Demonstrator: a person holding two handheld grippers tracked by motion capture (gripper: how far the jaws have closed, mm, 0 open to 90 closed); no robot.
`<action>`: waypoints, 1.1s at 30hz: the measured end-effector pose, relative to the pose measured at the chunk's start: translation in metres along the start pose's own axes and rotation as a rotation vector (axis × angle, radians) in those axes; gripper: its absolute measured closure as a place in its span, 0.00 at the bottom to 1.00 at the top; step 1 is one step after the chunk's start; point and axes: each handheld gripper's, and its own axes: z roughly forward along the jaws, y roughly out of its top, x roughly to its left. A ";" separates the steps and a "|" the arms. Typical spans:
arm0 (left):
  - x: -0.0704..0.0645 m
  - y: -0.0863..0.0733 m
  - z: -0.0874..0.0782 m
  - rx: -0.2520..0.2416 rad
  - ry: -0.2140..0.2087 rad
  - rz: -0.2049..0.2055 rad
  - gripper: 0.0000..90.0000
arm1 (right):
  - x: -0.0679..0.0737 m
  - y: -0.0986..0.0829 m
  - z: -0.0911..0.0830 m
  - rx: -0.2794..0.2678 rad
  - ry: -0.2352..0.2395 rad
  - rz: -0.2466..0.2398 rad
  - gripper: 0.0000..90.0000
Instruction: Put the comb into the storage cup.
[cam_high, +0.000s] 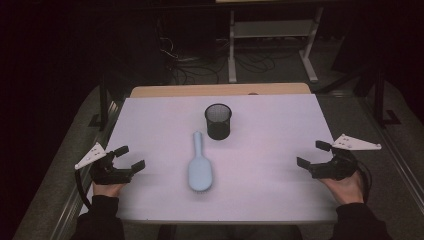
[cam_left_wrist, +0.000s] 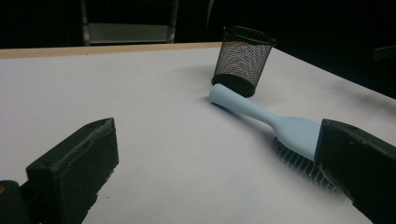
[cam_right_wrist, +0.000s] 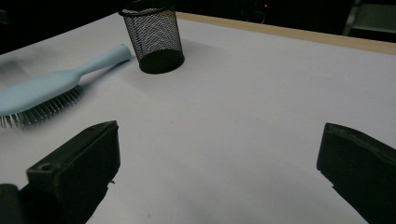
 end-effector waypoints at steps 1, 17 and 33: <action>0.000 0.000 0.000 -0.001 -0.001 -0.001 0.00 | 0.000 0.000 0.000 0.001 0.001 -0.002 0.00; -0.003 0.001 -0.001 0.012 -0.004 0.012 0.00 | 0.002 0.000 0.002 0.008 0.007 -0.015 0.00; -0.007 0.015 -0.002 0.040 0.004 0.051 0.00 | 0.002 -0.001 0.002 0.016 -0.005 -0.024 0.00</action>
